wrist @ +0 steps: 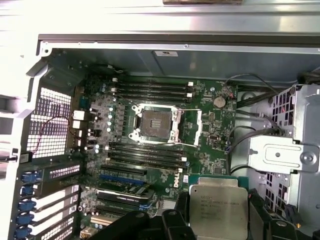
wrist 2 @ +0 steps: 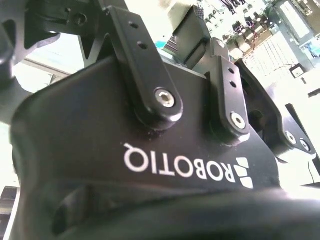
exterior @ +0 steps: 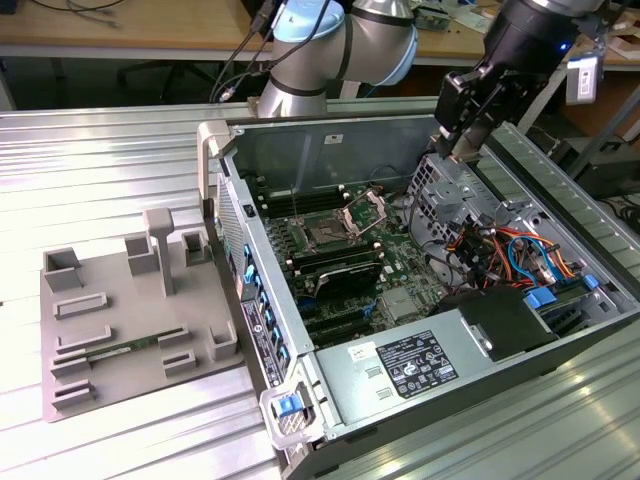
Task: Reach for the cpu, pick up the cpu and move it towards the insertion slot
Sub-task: 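Pick up the cpu and move it towards the insertion slot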
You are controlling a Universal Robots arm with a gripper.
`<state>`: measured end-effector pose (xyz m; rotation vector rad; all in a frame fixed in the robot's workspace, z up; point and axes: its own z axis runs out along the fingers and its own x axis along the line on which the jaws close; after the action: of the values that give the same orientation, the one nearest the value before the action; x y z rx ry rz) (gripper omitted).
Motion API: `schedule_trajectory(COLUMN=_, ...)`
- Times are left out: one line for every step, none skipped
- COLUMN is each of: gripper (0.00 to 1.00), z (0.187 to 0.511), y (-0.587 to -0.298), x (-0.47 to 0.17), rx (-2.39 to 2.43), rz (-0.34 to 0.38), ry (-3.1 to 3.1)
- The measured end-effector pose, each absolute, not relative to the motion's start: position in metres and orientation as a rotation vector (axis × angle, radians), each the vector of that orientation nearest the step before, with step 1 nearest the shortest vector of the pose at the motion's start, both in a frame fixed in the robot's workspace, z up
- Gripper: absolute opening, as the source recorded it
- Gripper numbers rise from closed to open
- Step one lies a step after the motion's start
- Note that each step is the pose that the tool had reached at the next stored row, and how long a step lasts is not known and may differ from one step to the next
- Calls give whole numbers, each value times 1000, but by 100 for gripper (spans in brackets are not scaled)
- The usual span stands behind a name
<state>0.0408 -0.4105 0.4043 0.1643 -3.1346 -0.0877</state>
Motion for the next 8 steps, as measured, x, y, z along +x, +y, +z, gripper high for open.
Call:
schedule_trajectory(gripper=55, z=404, y=-411, x=40, rx=164, rz=-88, ry=-3135)
schedule_trajectory(gripper=55, z=404, y=-411, x=39, rx=164, rz=-88, ry=-3135)
schedule_trajectory(gripper=55, z=404, y=-411, x=37, rx=164, rz=-88, ry=-3135)
schedule_trajectory(gripper=55, z=404, y=-411, x=36, rx=164, rz=-88, ry=-3135)
schedule_trajectory(gripper=55, z=404, y=-411, x=35, rx=164, rz=-88, ry=-3135)
schedule_trajectory(gripper=55, z=404, y=-411, x=34, rx=164, rz=-88, ry=-3135)
schedule_trajectory(gripper=55, z=404, y=-411, x=33, rx=164, rz=-88, ry=-3135)
schedule_trajectory(gripper=55, z=404, y=-411, x=32, rx=164, rz=-88, ry=-3135)
